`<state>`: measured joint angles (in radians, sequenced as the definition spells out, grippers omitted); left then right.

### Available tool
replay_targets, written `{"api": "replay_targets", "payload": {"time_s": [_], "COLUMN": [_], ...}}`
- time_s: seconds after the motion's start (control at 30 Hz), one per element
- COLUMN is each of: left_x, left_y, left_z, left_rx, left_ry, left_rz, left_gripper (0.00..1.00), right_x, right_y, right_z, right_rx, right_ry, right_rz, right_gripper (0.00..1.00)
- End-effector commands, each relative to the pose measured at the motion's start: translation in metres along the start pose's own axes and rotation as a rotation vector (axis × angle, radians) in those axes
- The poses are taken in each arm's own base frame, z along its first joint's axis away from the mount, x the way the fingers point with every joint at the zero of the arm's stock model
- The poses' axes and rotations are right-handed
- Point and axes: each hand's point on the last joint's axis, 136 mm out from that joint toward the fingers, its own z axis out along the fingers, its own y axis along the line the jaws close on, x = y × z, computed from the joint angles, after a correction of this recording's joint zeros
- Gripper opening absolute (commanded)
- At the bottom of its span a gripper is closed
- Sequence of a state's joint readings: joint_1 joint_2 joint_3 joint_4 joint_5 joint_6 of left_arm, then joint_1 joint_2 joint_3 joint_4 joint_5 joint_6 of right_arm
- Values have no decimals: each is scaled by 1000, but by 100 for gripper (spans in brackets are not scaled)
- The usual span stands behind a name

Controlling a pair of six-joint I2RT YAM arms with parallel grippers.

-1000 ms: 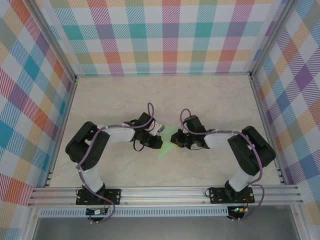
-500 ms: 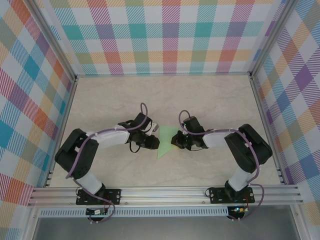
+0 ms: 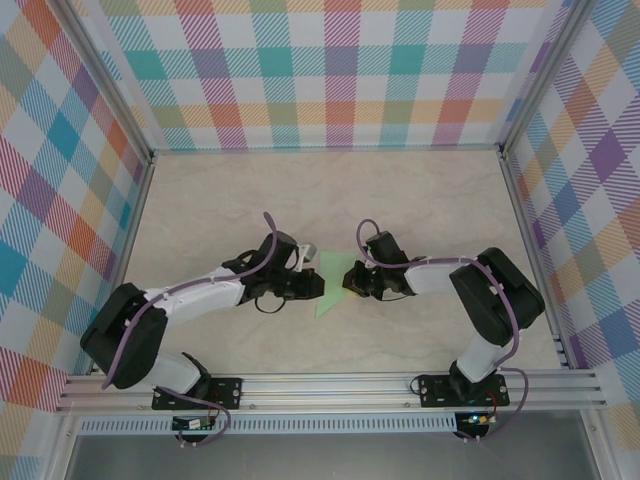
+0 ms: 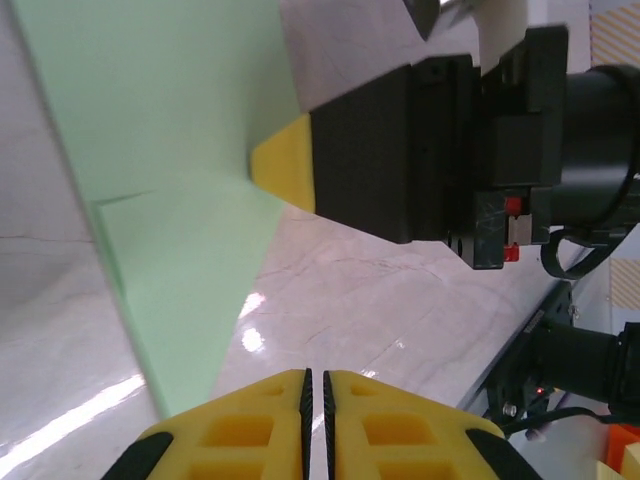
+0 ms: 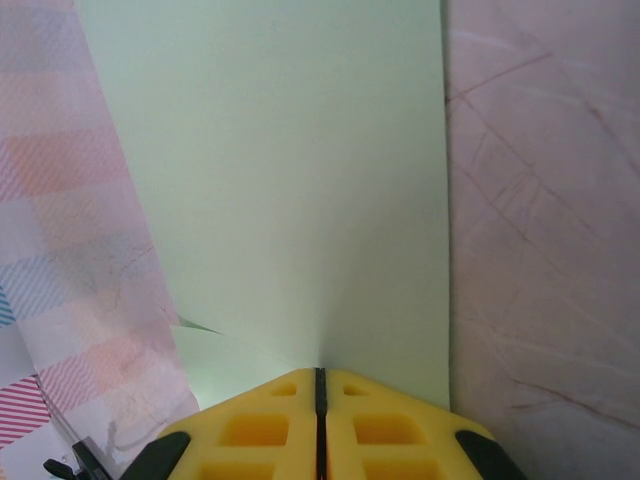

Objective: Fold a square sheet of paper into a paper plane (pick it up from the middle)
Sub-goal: Third fold the triangle at the center of the table.

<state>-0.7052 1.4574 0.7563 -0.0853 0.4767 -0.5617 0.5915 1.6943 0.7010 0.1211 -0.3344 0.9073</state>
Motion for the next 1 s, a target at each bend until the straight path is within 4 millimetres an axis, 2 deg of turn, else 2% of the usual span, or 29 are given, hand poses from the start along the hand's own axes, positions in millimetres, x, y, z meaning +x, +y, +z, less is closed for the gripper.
{"api": "replay_targets", "payload": {"time_s": [0.0, 0.17, 0.37, 0.5, 0.7, 0.97], "left_x": [5, 13, 28, 43, 62, 82], "left_y": [-14, 0, 24, 45, 63, 71], "left_z": [21, 46, 55, 53, 42, 27], "left_rx": [59, 42, -21, -93, -138, -149], "left_ry": [51, 94, 131, 145, 134, 148], "left_rz": [-27, -73, -116, -149, -196, -224], "left_gripper": [13, 13, 14, 14, 14, 15], "right_x": [6, 7, 8, 8, 8, 8], "right_y": [-21, -23, -23, -24, -25, -27], "right_z": [2, 2, 2, 2, 2, 2], "right_rx": [94, 100, 103, 104, 113, 121], "right_ry": [9, 15, 20, 21, 18, 20], "right_rz": [21, 19, 17, 17, 17, 23], "right_gripper": [9, 9, 10, 10, 10, 10]}}
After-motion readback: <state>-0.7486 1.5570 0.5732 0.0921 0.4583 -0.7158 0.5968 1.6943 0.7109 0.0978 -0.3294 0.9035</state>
